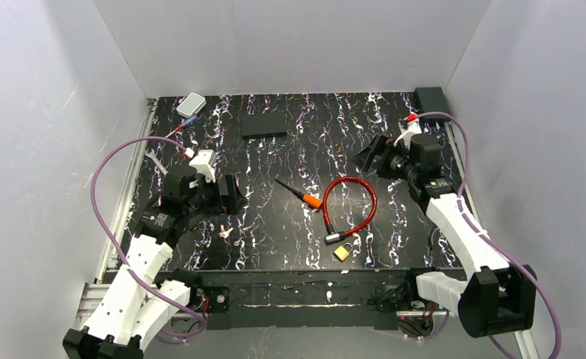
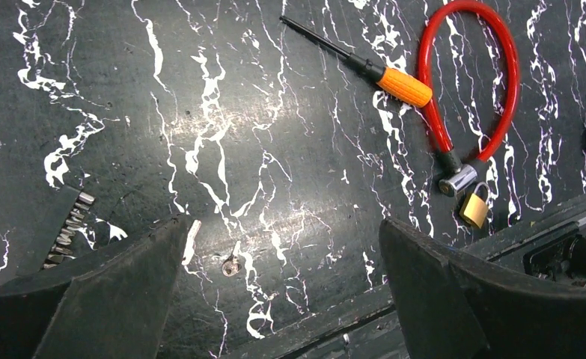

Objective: Unlock with the key

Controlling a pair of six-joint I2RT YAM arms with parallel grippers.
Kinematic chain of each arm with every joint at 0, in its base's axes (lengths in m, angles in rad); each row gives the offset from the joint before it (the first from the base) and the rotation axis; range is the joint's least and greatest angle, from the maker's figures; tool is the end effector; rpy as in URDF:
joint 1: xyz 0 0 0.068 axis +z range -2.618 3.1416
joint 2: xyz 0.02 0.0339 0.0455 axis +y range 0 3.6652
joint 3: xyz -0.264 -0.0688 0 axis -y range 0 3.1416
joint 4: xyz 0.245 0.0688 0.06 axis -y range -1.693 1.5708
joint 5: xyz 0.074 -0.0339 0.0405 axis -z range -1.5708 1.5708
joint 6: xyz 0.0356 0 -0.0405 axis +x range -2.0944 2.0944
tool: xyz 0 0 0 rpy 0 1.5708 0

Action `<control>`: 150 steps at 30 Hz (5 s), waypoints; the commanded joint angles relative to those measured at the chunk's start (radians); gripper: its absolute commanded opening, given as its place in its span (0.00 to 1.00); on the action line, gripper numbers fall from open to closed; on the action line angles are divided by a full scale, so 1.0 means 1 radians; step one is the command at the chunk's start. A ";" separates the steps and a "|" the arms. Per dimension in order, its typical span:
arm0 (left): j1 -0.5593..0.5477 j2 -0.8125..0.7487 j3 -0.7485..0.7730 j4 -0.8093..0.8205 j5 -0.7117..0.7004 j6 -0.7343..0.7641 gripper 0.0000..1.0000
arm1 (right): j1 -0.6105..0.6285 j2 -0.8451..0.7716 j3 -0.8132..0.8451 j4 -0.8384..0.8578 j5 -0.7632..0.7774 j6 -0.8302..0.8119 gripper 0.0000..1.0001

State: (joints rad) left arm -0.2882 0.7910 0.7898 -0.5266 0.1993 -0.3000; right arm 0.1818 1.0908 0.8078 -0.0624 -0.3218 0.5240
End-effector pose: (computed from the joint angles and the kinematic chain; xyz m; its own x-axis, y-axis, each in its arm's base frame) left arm 0.1644 -0.0561 0.3061 -0.5921 -0.1266 -0.7959 0.2801 0.8937 -0.3506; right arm 0.2453 0.0565 0.3004 -0.5206 0.3869 -0.7611 -0.2353 0.7919 0.5635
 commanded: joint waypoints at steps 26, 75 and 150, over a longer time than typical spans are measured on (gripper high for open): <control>-0.084 -0.036 0.038 -0.039 -0.071 0.030 0.92 | 0.597 -0.072 0.064 -0.586 0.732 0.333 1.00; -0.084 -0.025 0.046 -0.073 -0.216 0.012 0.86 | 1.024 0.230 -0.179 -0.560 0.944 0.872 0.72; -0.083 -0.105 0.054 -0.101 -0.345 0.007 0.86 | 0.926 0.913 0.626 -0.293 0.675 -0.049 0.50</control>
State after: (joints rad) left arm -0.3687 0.6945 0.8127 -0.6106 -0.1226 -0.2913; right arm 1.1156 1.9965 1.3792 -0.3355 0.3557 0.5125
